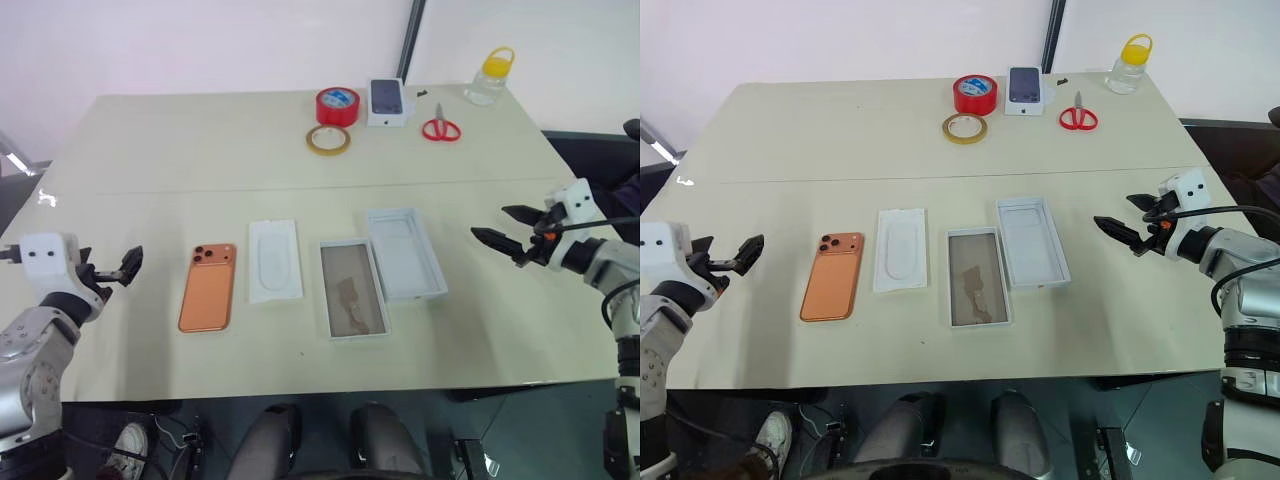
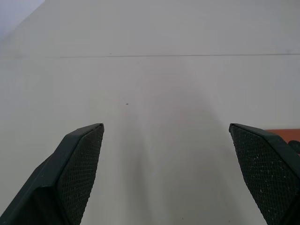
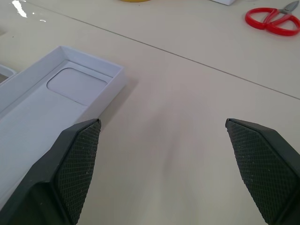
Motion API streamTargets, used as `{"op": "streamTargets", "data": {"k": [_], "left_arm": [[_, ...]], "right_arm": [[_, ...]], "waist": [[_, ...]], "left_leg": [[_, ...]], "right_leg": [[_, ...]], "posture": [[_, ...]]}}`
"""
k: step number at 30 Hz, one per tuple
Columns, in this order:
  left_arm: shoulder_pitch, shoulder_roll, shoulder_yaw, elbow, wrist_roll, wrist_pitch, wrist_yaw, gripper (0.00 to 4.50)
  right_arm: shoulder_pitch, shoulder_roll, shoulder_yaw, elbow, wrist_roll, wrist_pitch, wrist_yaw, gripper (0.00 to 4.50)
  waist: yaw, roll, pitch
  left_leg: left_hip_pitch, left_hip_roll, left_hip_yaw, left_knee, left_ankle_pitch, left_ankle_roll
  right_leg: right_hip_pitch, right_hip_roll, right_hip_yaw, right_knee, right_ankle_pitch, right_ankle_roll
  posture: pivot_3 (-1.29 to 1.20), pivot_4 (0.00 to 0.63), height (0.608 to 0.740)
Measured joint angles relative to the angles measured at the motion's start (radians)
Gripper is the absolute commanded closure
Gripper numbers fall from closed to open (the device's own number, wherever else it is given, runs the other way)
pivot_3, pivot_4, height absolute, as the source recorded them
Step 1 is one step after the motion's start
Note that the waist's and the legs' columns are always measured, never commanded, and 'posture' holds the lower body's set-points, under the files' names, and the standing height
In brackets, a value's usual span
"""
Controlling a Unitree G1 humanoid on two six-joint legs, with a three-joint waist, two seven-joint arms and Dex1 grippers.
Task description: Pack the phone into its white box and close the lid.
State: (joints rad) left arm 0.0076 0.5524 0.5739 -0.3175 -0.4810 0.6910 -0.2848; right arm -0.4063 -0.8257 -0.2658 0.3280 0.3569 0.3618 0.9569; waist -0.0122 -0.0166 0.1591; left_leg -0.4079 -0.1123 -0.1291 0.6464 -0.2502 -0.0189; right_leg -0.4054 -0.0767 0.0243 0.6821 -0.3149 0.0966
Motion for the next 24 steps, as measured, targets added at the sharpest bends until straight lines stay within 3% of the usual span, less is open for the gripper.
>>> {"op": "streamTargets", "data": {"k": [12,16,21,24], "left_arm": [[0.017,-0.008,0.001,-0.014,-0.013,0.006,0.014,0.0],[-0.055,-0.004,-0.011,-0.031,-0.041,0.064,0.03,0.0],[-0.154,-0.024,-0.135,-0.103,-0.111,0.156,0.023,0.0],[-0.204,-0.089,-0.214,-0.117,-0.164,0.235,0.036,0.0]], "right_arm": [[-0.036,0.001,0.02,-0.009,-0.003,-0.003,0.002,0.05],[-0.044,0.003,0.052,-0.052,-0.004,-0.002,0.013,0.05],[-0.046,0.027,0.12,-0.245,0.005,0.065,0.001,0.05],[-0.033,0.05,0.151,-0.378,0.021,0.133,-0.024,0.05]], "waist": [[0.001,0.0,0.0],[0.0,0.0,0.0],[-0.001,0.0,0.0],[0.001,0.0,0.0]], "left_leg": [[0.0,0.0,0.0,0.0,0.0,0.0],[0.0,0.0,0.0,0.0,0.0,0.0],[0.0,0.0,0.0,0.0,0.0,0.0],[-0.001,0.0,0.0,0.001,0.0,0.0]], "right_leg": [[0.0,0.0,0.0,0.0,0.0,0.0],[0.0,0.0,0.0,0.0,0.0,0.0],[0.0,0.0,0.0,0.0,0.0,0.0],[0.0,0.0,0.0,0.0,0.0,0.0]], "posture": [[0.0,0.15,0.74],[0.0,0.15,0.74],[0.0,0.15,0.74],[0.0,0.15,0.74]]}}
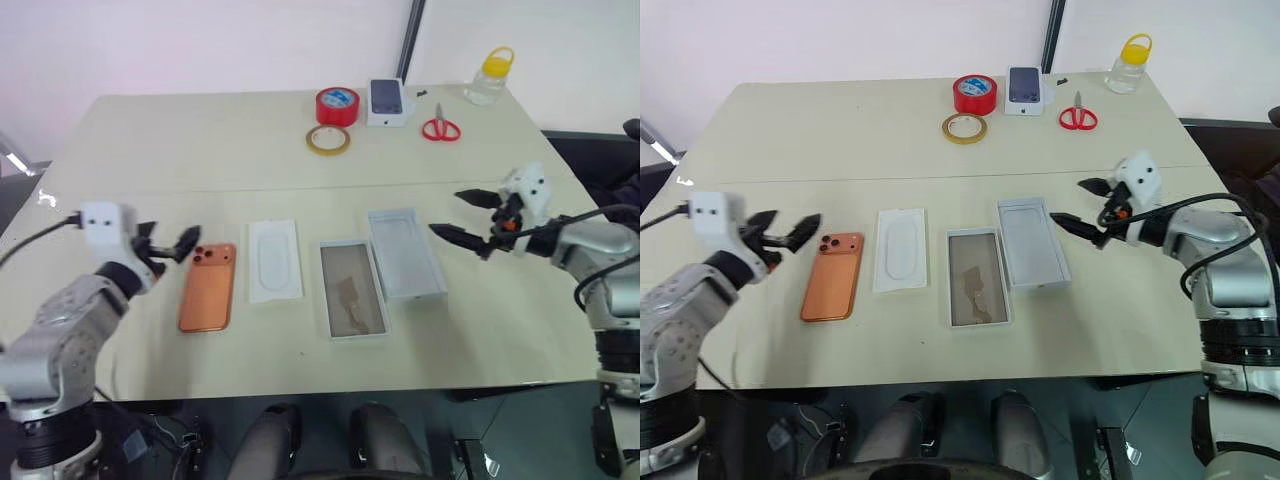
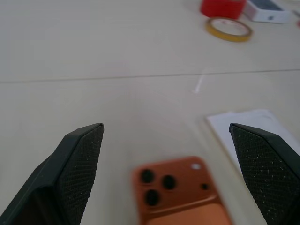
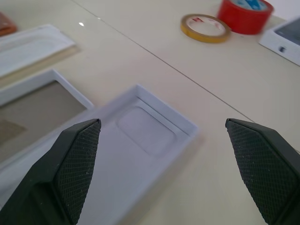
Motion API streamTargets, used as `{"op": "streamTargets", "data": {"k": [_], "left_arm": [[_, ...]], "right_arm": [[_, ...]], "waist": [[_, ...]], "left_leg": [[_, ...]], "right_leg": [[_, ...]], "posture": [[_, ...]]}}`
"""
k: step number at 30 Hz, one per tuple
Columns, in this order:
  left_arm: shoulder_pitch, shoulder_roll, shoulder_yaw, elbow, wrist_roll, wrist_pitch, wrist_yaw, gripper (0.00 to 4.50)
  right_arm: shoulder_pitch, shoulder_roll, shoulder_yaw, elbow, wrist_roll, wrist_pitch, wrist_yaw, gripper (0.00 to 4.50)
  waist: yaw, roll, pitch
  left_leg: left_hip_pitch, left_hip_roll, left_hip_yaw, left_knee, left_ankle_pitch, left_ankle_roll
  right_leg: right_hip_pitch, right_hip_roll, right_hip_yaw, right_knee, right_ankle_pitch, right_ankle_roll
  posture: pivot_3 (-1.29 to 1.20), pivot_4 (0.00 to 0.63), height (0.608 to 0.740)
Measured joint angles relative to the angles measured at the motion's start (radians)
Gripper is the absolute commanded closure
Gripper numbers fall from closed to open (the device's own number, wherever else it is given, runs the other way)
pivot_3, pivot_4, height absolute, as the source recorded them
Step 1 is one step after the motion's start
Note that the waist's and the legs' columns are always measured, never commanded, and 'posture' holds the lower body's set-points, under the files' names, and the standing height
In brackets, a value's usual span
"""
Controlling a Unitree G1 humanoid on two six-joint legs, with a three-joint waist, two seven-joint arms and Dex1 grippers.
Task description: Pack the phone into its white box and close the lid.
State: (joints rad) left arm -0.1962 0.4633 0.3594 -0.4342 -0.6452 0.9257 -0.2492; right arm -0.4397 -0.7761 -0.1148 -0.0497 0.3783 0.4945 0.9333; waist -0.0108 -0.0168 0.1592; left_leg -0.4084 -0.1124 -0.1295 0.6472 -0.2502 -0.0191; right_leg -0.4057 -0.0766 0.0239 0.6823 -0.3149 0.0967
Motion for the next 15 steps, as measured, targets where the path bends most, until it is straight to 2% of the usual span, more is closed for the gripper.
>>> {"op": "streamTargets", "data": {"k": [6,10,15], "left_arm": [[-0.105,-0.09,-0.072,-0.011,-0.045,0.181,0.113,0.0],[-0.175,-0.269,0.019,0.013,-0.107,0.335,0.264,0.0],[-0.231,-0.337,0.087,0.017,-0.131,0.453,0.363,0.0]], "right_arm": [[0.035,0.007,0.028,-0.195,0.031,0.091,-0.03,0.05],[0.075,0.005,0.025,-0.236,0.039,0.113,-0.038,0.05],[0.08,0.005,0.025,-0.241,0.04,0.117,-0.042,0.05]], "waist": [[0.001,0.0,0.0],[0.001,-0.002,0.0],[-0.002,-0.002,0.0]], "left_leg": [[0.0,0.0,0.0,0.001,0.0,0.0],[0.0,0.0,0.0,0.001,0.0,0.0],[0.0,0.0,0.0,0.001,0.0,0.0]], "right_leg": [[0.0,0.0,0.0,0.0,0.0,0.0],[0.0,0.0,-0.001,0.0,0.0,0.0],[0.0,0.001,0.0,0.001,0.0,0.0]], "posture": [[0.0,0.15,0.74],[0.0,0.15,0.74],[0.0,0.15,0.74]]}}
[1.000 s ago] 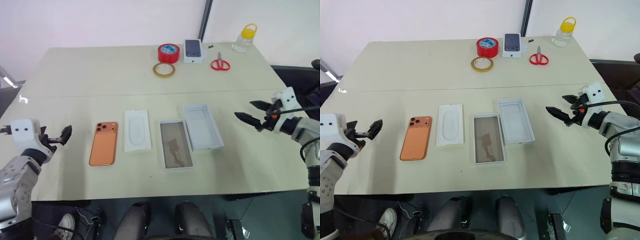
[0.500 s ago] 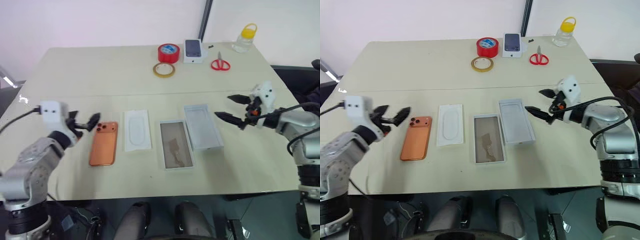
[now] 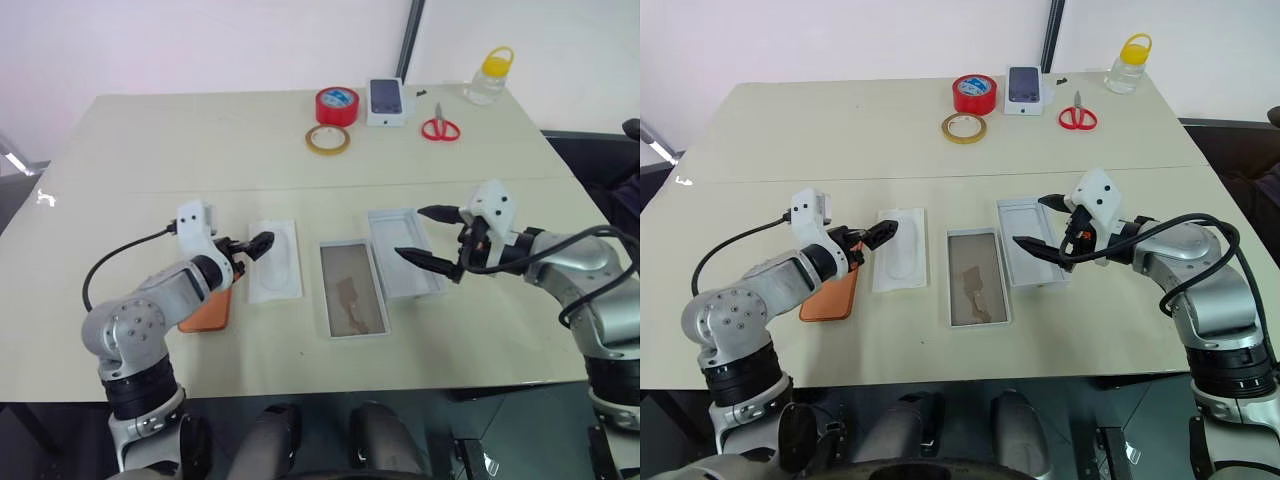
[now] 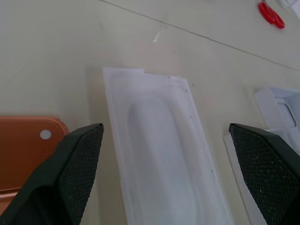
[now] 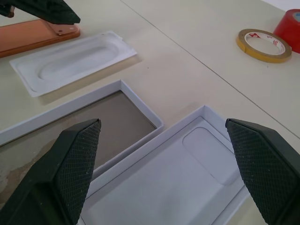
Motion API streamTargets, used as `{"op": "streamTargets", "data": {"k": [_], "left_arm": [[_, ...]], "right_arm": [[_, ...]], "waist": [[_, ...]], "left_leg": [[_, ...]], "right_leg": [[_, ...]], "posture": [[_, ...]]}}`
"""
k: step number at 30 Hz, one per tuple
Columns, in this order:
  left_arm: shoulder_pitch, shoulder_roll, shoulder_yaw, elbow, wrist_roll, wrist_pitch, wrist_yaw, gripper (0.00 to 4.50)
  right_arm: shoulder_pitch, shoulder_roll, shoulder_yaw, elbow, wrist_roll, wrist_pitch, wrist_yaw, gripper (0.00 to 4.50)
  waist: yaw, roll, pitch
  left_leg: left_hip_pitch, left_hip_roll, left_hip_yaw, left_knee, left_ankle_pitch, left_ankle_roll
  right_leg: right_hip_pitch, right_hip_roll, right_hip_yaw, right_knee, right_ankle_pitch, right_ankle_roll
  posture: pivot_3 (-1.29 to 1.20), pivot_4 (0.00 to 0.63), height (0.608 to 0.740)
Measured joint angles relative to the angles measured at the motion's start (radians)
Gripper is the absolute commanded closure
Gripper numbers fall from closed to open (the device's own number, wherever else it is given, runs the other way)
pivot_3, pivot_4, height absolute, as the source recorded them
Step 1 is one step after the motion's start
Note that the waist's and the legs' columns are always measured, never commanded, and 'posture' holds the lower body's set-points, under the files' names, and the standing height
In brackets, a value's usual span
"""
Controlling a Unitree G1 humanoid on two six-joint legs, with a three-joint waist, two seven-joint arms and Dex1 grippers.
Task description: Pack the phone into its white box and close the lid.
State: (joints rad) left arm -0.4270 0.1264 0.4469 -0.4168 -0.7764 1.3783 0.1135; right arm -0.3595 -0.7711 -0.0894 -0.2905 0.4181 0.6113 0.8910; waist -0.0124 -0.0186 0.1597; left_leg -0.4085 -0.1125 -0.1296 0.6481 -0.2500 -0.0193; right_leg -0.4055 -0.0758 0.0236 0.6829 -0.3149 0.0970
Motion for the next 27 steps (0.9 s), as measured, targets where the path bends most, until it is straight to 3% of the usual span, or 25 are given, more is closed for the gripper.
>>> {"op": "streamTargets", "data": {"k": [13,17,23,27], "left_arm": [[-0.059,-0.111,0.017,-0.022,0.104,0.217,0.1,0.0],[-0.058,-0.128,0.039,-0.025,0.119,0.227,0.087,1.23],[-0.062,-0.139,0.063,-0.01,0.145,0.227,0.062,4.33],[-0.082,-0.14,0.079,-0.006,0.164,0.228,0.045,4.45]], "right_arm": [[0.009,-0.027,0.05,-0.032,0.006,-0.009,0.049,0.05],[0.067,-0.053,0.083,-0.096,0.008,-0.013,0.095,0.0],[0.076,-0.053,0.102,-0.143,0.009,-0.013,0.106,0.0],[0.077,-0.056,0.129,-0.169,0.009,-0.011,0.12,0.0]], "waist": [[0.005,-0.001,0.0],[0.004,-0.001,0.0],[0.004,-0.002,0.001],[0.005,-0.002,0.001]], "left_leg": [[0.0,0.0,0.0,0.0,0.0,0.0],[0.0,0.0,0.0,0.0,0.0,0.0],[0.0,0.0,0.0,0.0,0.0,0.0],[0.0,0.0,0.0,0.0,0.0,0.0]], "right_leg": [[0.0,0.0,0.0,0.0,0.0,0.0],[0.001,0.0,0.0,-0.001,0.0,0.0],[0.001,0.0,0.0,0.0,0.0,0.0],[0.001,0.0,0.0,-0.001,0.0,0.0]], "posture": [[0.0,0.15,0.74],[0.0,0.15,0.74],[0.0,0.15,0.74],[0.0,0.15,0.74]]}}
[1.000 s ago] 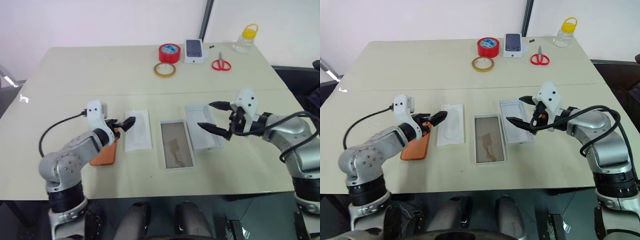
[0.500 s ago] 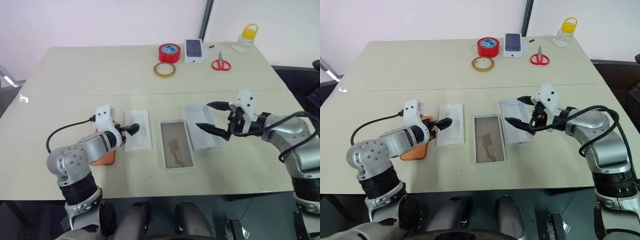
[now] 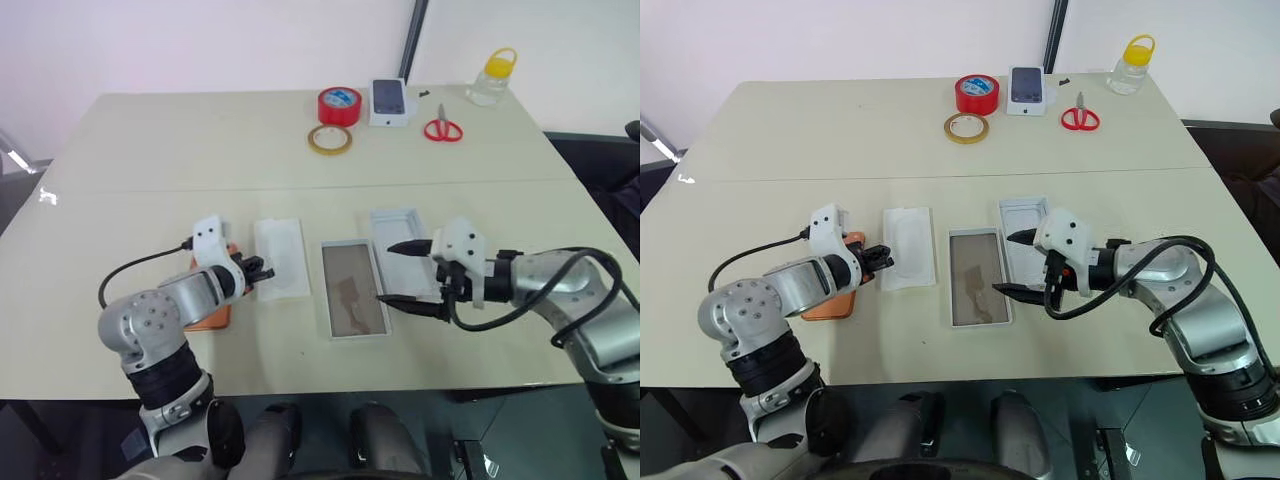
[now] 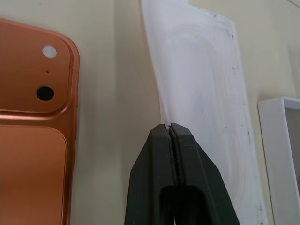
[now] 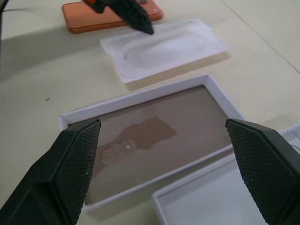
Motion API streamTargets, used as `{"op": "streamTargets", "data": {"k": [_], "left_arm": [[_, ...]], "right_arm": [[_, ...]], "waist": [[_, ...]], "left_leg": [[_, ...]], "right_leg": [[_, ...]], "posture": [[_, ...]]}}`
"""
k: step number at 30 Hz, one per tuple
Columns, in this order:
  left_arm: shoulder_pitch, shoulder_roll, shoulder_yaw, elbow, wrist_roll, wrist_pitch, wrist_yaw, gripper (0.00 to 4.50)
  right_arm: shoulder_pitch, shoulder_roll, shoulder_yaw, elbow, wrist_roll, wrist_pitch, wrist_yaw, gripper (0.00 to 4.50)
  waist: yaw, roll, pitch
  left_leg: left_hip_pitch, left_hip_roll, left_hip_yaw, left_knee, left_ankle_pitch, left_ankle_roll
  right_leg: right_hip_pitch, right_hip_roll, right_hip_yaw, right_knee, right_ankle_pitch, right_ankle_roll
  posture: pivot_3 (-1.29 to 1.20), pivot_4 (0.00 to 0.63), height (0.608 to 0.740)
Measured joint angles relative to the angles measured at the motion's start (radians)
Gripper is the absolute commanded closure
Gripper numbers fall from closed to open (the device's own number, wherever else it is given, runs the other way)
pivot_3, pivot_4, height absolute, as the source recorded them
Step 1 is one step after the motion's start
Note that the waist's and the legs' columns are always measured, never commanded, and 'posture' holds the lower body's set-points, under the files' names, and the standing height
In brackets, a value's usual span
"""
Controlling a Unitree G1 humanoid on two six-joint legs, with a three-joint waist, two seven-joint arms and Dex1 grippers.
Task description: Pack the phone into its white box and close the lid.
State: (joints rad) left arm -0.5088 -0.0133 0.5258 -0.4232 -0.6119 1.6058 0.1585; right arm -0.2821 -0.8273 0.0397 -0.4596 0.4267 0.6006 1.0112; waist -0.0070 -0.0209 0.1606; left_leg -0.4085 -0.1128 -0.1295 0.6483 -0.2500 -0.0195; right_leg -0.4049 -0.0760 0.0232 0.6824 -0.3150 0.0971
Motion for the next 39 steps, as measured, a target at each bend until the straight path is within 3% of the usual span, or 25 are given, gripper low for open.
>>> {"op": "streamTargets", "data": {"k": [8,10,13,20,28,37,39], "left_arm": [[-0.048,-0.007,0.037,0.025,0.056,-0.003,-0.012,4.45],[-0.087,-0.018,0.098,0.031,0.056,-0.016,-0.025,4.45],[-0.113,-0.018,0.133,0.029,0.056,-0.025,-0.044,4.5],[-0.135,-0.02,0.184,0.029,0.058,-0.043,-0.052,4.5],[-0.179,-0.014,0.216,0.041,0.058,-0.074,-0.06,4.5],[-0.203,0.014,0.228,0.078,0.058,-0.112,-0.062,4.5],[-0.203,0.014,0.237,0.078,0.058,-0.112,-0.061,4.5]], "right_arm": [[0.007,-0.042,0.161,-0.066,-0.073,-0.015,0.046,0.0],[-0.015,-0.021,0.27,-0.045,-0.163,-0.044,0.033,0.0],[-0.032,0.01,0.351,-0.012,-0.221,-0.05,0.029,0.91],[-0.071,0.059,0.42,0.043,-0.277,-0.07,0.046,4.44],[-0.204,0.171,0.452,0.176,-0.365,-0.15,0.031,4.44],[-0.392,0.387,0.534,0.458,-0.506,-0.289,-0.029,4.44],[-0.395,0.397,0.534,0.49,-0.522,-0.306,-0.037,3.89]], "waist": [[-0.001,-0.001,0.0],[-0.003,-0.003,0.0],[-0.002,-0.003,0.0],[-0.002,-0.004,0.001],[-0.005,-0.004,0.001],[-0.005,-0.005,0.001],[-0.004,-0.005,0.001]], "left_leg": [[0.0,0.0,0.0,0.0,0.0,0.0],[0.0,0.001,-0.001,0.0,0.0,-0.001],[0.0,0.0,-0.001,0.0,0.0,-0.001],[0.0,0.0,-0.001,0.0,0.0,-0.001],[0.0,0.0,-0.001,0.0,0.0,-0.001],[0.0,0.0,-0.001,0.0,0.001,-0.002],[0.0,0.0,-0.002,0.0,0.001,-0.002]], "right_leg": [[0.0,0.0,0.0,0.0,0.0,0.0],[0.0,0.001,-0.001,0.0,0.0,0.0],[0.0,0.0,-0.001,0.0,0.0,0.0],[0.0,0.0,-0.001,0.0,0.0,0.0],[0.0,0.001,-0.001,0.0,0.0,0.0],[-0.001,0.001,-0.001,0.001,0.0,0.0],[-0.001,0.0,-0.001,0.0,0.0,0.0]], "posture": [[0.0,0.15,0.74],[0.0,0.15,0.74],[0.0,0.15,0.74],[0.0,0.15,0.74],[0.0,0.15,0.74],[0.0,0.15,0.74],[0.0,0.15,0.74]]}}
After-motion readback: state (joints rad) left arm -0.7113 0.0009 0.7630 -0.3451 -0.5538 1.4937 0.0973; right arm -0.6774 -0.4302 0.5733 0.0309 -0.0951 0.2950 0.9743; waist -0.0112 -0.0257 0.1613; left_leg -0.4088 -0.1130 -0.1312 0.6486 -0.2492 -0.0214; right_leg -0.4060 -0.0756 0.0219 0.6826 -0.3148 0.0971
